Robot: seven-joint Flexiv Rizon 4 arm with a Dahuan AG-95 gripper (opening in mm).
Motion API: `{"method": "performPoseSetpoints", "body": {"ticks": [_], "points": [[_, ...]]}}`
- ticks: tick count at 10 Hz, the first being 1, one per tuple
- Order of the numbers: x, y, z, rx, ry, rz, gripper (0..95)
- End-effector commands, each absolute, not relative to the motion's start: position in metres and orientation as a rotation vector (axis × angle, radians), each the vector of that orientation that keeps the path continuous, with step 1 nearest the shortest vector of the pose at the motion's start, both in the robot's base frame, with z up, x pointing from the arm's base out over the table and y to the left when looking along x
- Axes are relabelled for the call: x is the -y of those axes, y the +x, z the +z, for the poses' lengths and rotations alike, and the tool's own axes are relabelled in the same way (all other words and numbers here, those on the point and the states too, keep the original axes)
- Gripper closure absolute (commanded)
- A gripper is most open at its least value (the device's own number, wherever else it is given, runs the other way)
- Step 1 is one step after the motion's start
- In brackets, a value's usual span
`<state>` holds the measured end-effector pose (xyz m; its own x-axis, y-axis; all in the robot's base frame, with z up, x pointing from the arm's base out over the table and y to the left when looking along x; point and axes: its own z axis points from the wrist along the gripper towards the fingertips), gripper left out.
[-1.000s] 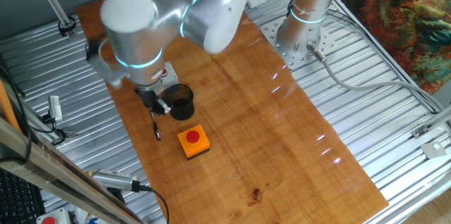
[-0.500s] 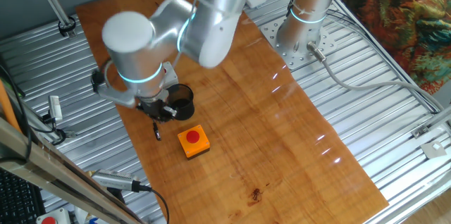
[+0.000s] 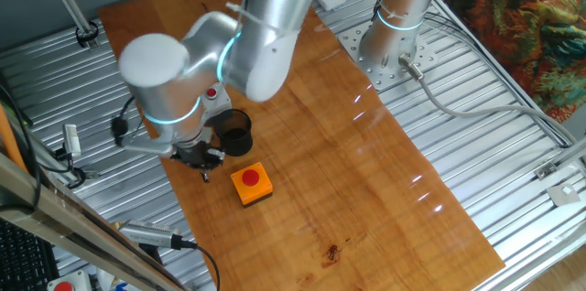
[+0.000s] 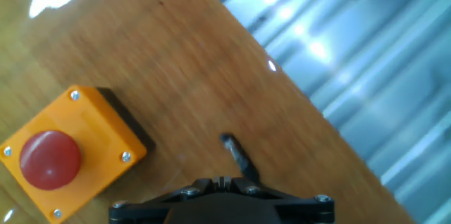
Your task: Put the pen into the pen holder
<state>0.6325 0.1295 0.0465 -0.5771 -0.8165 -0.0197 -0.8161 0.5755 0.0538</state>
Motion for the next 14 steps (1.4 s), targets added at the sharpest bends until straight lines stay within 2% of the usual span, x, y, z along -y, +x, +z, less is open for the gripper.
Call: {"method": "performPoseSetpoints", "body": {"ticks": [1, 4, 7, 8, 10, 11, 14], "points": [[-0.134, 0.638, 0.051, 2.973, 1.007, -0.054, 95.0], [-0.132, 0.634, 0.044, 2.763, 1.408, 0.099, 95.0], [-0.125, 0.624, 0.034, 2.666, 1.568, 0.120, 95.0], [-0.123, 0.623, 0.033, 2.641, 1.605, 0.122, 76.0], [-0.123, 0.622, 0.032, 2.611, 1.646, 0.130, 76.0], [-0.122, 0.621, 0.030, 2.603, 1.662, 0.127, 57.0], [-0.117, 0.619, 0.028, 2.581, 1.707, 0.131, 57.0]]}}
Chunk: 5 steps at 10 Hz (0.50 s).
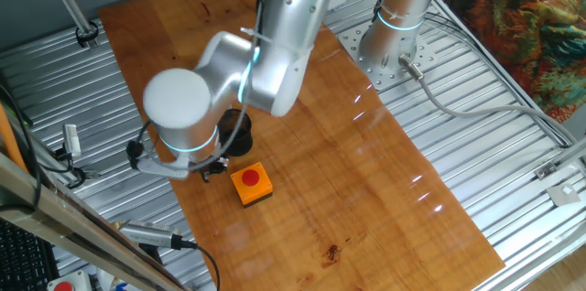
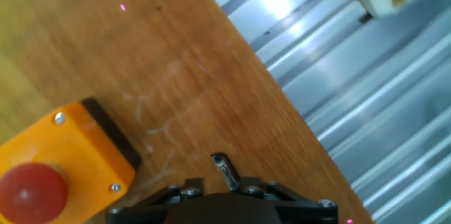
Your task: Put the pen into the pen holder
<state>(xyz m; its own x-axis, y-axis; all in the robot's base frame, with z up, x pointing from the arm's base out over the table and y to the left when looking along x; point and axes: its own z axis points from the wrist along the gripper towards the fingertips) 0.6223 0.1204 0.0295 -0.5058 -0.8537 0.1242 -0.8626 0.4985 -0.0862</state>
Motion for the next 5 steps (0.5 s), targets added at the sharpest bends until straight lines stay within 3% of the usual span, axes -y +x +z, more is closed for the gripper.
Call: {"method": "performPoseSetpoints", "body": {"ticks": [1, 5], "points": [[-0.115, 0.617, 0.026, 2.568, 1.735, 0.136, 57.0], [-0.111, 0.613, 0.015, 2.538, 1.839, 0.132, 57.0]]}}
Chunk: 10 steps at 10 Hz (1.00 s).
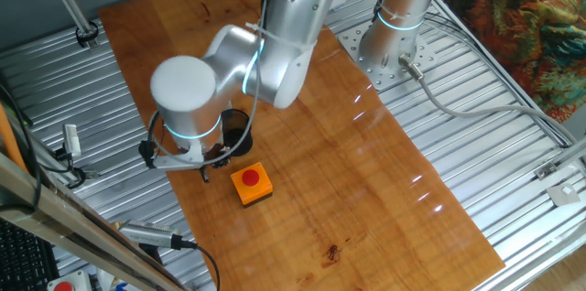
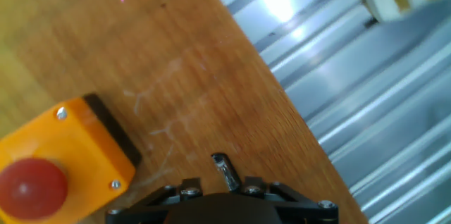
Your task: Put the pen into the pen holder
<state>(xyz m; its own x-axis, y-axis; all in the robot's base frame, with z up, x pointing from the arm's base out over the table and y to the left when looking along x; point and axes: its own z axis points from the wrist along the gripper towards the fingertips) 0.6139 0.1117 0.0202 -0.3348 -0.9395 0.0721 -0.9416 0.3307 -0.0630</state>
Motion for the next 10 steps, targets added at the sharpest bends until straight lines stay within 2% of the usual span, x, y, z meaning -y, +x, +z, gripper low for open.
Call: {"method": "performPoseSetpoints", "body": {"ticks": [1, 2, 3, 7, 8, 10], "points": [[-0.1103, 0.6128, 0.0148, 2.532, 1.855, 0.142, 57.0], [-0.1100, 0.6128, 0.0139, 2.524, 1.873, 0.144, 57.0], [-0.1099, 0.6124, 0.0118, 2.526, 1.884, 0.143, 76.0], [-0.1109, 0.6150, 0.0110, 2.539, 1.902, 0.150, 76.0], [-0.1109, 0.6150, 0.0108, 2.542, 1.894, 0.154, 95.0], [-0.1109, 0.6150, 0.0108, 2.553, 1.877, 0.156, 95.0]]}}
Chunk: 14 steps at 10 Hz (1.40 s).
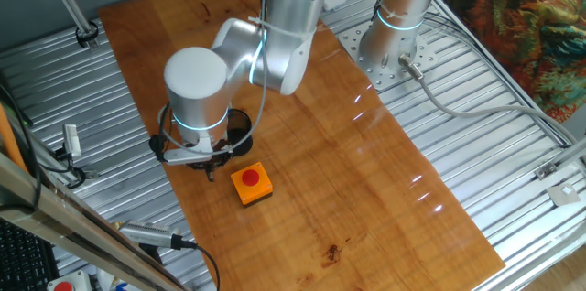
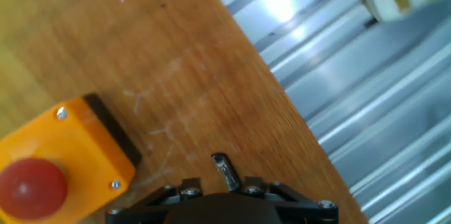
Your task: Put the pen into the pen holder
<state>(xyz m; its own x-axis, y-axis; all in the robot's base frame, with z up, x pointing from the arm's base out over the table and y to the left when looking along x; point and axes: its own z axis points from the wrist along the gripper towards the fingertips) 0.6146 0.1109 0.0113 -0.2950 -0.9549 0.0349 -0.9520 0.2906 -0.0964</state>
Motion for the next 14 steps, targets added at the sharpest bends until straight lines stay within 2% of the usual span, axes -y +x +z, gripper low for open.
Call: {"method": "performPoseSetpoints", "body": {"ticks": [1, 6, 10, 12, 14], "points": [[-0.111, 0.615, 0.011, -2.505, -1.838, -0.153, 95.0], [-0.112, 0.621, 0.032, -2.518, -1.820, -0.115, 95.0], [-0.121, 0.635, 0.085, -2.534, -1.823, -0.049, 95.0], [-0.126, 0.634, 0.120, -2.548, -1.804, -0.003, 95.0], [-0.134, 0.629, 0.141, -2.553, -1.788, 0.029, 95.0]]}}
